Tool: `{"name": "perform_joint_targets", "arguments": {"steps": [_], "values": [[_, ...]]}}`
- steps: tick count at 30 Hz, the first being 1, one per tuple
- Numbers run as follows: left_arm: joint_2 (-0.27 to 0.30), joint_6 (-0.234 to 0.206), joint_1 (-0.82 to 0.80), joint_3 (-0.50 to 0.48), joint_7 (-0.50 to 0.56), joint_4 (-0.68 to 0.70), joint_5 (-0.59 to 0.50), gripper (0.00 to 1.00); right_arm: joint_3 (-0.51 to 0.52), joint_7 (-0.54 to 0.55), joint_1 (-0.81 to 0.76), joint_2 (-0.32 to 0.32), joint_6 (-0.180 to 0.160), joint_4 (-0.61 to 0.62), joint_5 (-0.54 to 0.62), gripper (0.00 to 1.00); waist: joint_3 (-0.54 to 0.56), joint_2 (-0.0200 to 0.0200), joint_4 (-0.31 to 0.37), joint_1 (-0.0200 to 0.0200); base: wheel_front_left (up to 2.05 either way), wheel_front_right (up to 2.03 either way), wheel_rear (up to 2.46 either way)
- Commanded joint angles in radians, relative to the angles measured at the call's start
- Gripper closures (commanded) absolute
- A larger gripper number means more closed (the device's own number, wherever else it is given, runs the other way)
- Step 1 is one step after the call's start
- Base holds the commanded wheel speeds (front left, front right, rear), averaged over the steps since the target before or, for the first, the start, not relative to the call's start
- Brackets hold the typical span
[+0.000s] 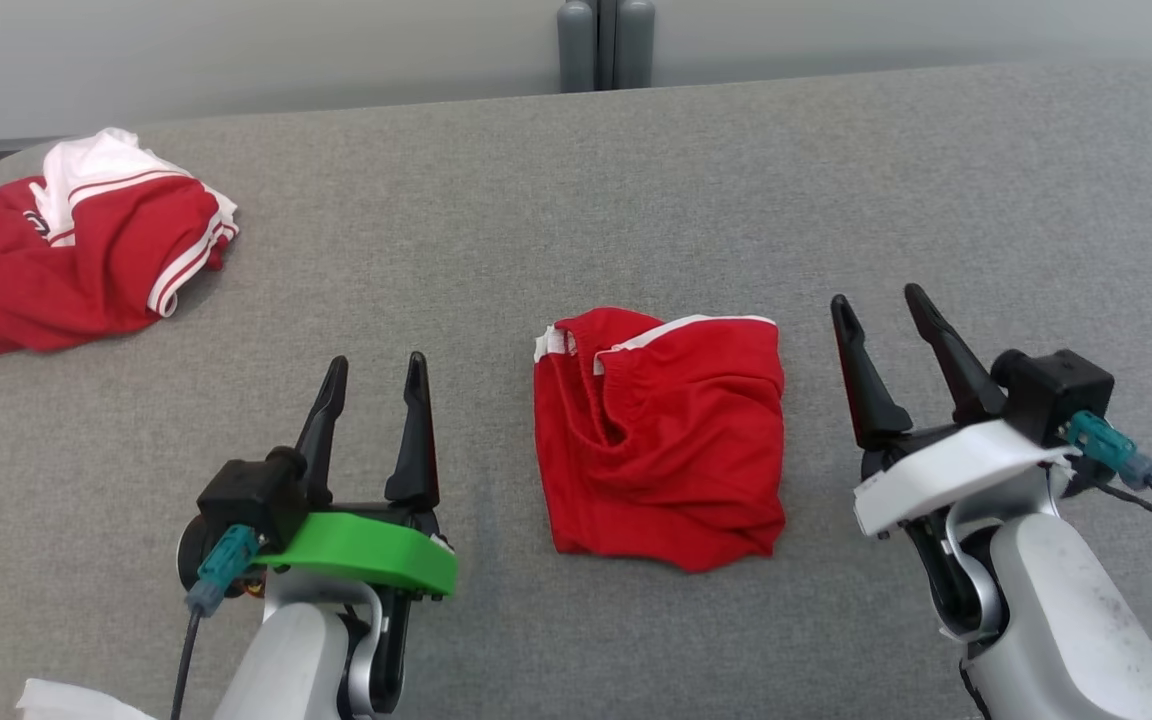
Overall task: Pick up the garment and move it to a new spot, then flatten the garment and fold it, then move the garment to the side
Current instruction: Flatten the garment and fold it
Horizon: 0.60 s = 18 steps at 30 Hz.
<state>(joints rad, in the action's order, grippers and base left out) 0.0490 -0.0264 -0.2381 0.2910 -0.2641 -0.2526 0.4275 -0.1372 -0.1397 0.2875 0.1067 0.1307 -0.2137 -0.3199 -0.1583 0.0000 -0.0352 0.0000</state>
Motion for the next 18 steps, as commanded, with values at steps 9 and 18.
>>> {"name": "perform_joint_targets", "arguments": {"steps": [9, 18], "values": [[0.003, 0.0, 0.121, -0.068, 0.0, 0.043, -0.021, 0.0, 0.089, -0.088, -0.129, -0.047, 0.0, 0.037, 0.12, 0.0, 0.039, 0.0, 0.024, 0.0, 0.0, 0.0, 0.0], [0.003, -0.011, 0.176, -0.089, 0.0, 0.067, -0.032, 0.0, 0.126, -0.1, -0.184, -0.056, 0.0, 0.068, 0.141, 0.0, 0.048, 0.0, 0.02, 0.0, 0.0, 0.0, 0.0]]}}
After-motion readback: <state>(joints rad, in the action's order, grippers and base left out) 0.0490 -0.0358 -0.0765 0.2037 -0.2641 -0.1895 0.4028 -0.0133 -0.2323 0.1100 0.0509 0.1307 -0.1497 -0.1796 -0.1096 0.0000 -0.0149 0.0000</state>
